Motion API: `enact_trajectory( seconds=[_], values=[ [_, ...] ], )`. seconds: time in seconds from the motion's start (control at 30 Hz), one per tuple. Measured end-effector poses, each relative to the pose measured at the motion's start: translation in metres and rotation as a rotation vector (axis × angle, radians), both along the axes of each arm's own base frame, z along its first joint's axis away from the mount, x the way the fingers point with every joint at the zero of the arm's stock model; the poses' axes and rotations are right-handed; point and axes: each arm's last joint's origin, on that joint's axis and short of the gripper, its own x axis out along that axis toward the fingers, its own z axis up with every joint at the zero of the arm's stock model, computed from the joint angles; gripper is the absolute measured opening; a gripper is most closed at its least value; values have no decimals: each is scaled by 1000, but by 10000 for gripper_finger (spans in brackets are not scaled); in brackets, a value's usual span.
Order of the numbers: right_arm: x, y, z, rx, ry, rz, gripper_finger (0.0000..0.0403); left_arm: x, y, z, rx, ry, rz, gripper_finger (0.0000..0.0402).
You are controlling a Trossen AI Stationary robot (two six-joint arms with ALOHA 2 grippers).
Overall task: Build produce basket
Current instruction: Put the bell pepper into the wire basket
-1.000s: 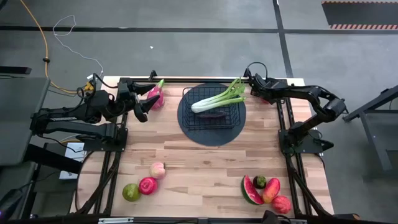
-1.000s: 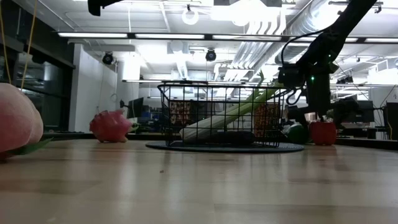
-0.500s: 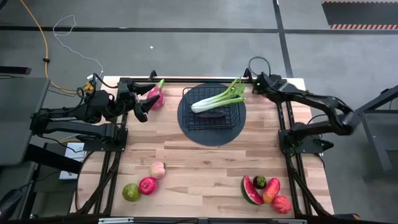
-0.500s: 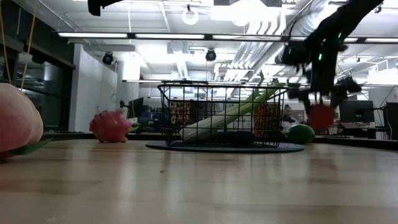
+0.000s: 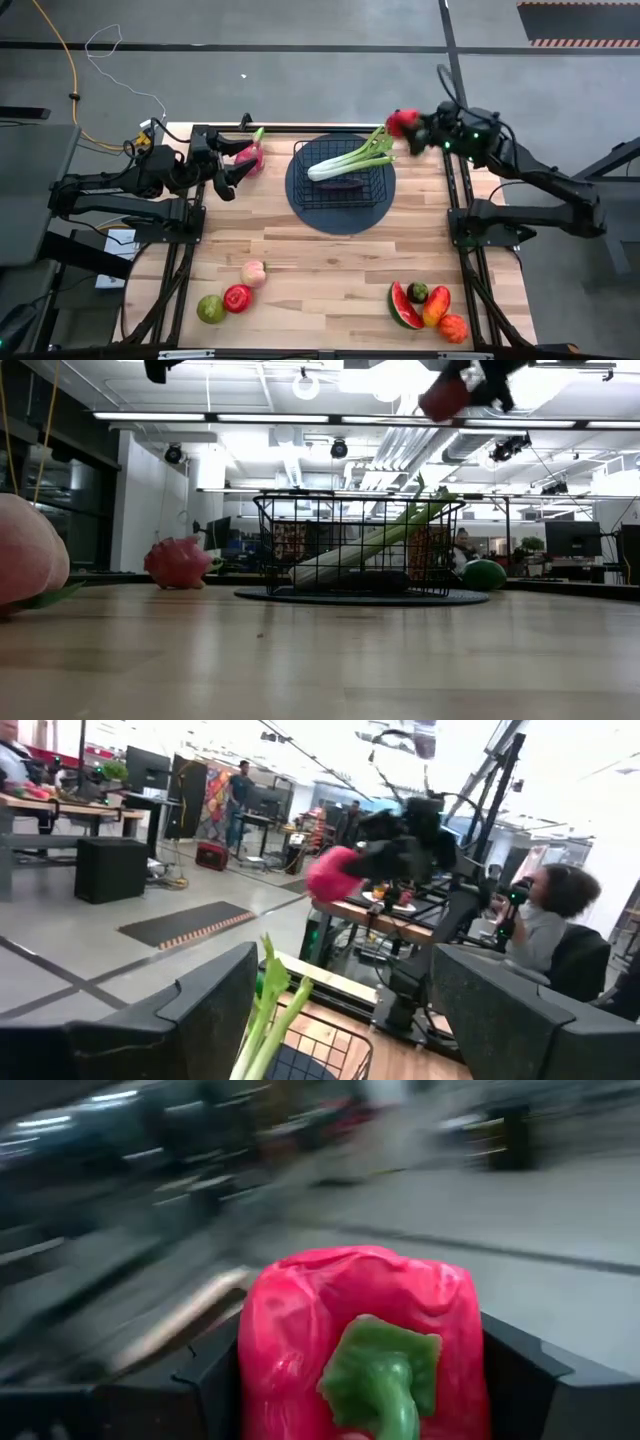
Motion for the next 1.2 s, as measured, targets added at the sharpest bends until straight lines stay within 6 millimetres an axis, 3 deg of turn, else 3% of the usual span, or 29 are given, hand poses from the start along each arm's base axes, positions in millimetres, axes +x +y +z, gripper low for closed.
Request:
enact_trajectory(
  seconds=[0.1,0.2,0.37,0.63,0.87,1.0,1.2],
  values=[
    [14,18,-1,24,-17,265,270,0,0,0,0,0,5,289],
    [26,35,-1,11,-26,386,270,0,0,0,-1,0,7,289],
    [33,44,1,-13,-48,411,271,0,0,0,-3,-1,9,289],
    [42,41,7,20,-48,387,271,0,1,0,-6,-2,33,289],
    [92,31,2,37,284,418,271,0,1,0,-4,-1,34,289],
    [120,25,-19,80,506,454,271,0,1,0,-4,-1,35,289],
    [148,16,-67,132,778,420,271,0,1,0,-4,-1,35,289]
  ],
)
